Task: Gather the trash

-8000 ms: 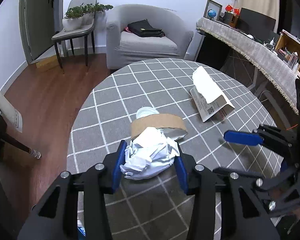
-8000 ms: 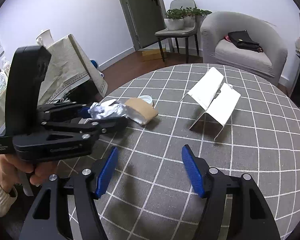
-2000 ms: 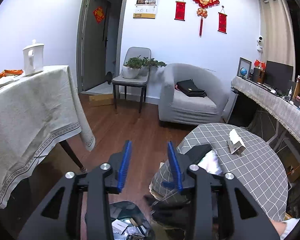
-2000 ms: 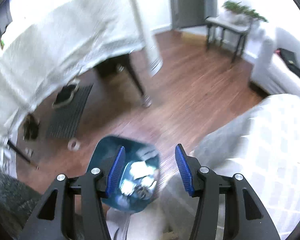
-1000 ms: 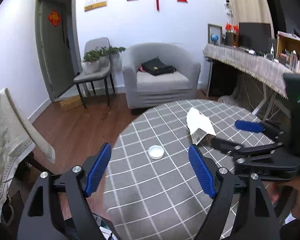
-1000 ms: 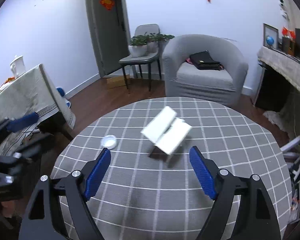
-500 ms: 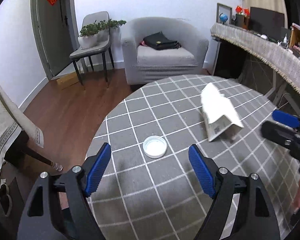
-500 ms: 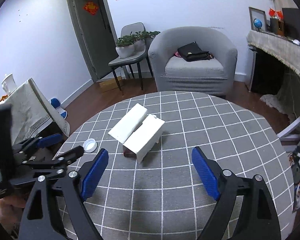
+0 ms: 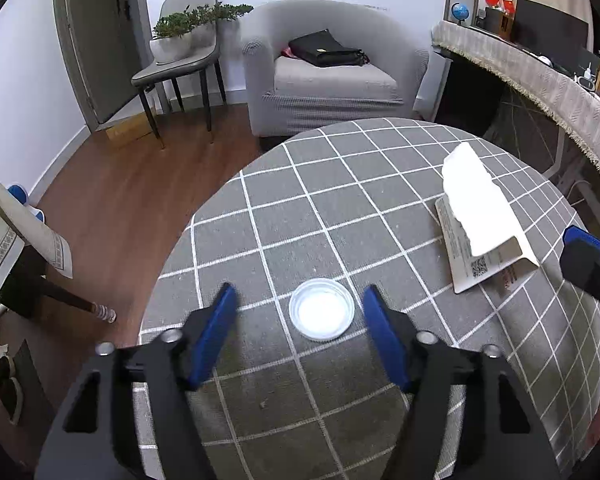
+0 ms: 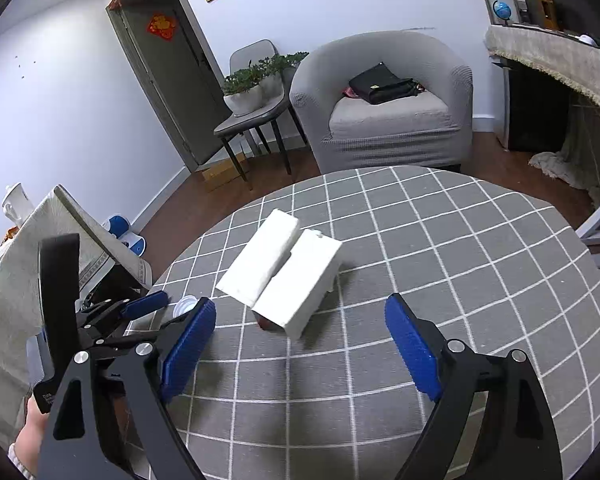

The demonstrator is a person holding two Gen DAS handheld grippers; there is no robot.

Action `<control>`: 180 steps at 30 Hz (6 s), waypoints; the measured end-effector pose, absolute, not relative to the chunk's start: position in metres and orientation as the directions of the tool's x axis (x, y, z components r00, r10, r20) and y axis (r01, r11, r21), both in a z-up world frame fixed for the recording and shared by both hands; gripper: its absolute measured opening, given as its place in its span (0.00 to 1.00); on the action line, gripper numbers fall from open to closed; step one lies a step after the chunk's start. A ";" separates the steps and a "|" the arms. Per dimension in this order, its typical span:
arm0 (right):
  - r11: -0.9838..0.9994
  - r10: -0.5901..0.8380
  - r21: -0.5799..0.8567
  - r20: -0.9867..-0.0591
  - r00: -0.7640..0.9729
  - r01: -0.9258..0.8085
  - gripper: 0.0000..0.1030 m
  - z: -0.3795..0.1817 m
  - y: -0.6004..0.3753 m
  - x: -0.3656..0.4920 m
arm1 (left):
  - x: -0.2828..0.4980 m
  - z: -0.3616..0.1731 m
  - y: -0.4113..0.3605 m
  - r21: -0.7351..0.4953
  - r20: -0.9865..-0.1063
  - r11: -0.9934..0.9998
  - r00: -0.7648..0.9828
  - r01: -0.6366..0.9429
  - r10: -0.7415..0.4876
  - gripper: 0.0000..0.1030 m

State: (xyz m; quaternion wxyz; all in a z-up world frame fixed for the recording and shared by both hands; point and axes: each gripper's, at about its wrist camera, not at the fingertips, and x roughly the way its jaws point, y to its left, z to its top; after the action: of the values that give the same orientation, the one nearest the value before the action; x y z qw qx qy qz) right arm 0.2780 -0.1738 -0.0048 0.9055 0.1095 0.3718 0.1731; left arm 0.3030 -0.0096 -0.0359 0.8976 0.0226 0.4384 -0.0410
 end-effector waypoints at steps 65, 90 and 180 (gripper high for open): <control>0.888 0.460 0.334 -0.680 0.571 -0.317 0.51 0.010 -0.043 0.298 | 0.197 -0.026 0.154 -0.114 -0.778 0.993 0.625 -0.037 -0.066 0.32; 0.730 0.599 0.300 -0.714 0.363 -0.615 0.51 0.007 0.098 0.236 | 0.144 -0.131 0.239 -0.069 -0.907 0.974 0.419 -0.216 0.029 0.32; 0.720 0.409 -0.051 -0.774 0.483 -0.692 0.53 0.004 0.132 0.107 | -0.013 0.022 0.278 -0.093 -0.700 0.954 0.700 -0.284 0.140 0.63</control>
State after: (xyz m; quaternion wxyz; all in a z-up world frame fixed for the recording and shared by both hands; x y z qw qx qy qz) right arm 0.1067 0.1322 0.0043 0.8418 -0.1813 0.3893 0.3270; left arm -0.0134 0.2780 0.0224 0.9169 -0.0974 0.3695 0.1154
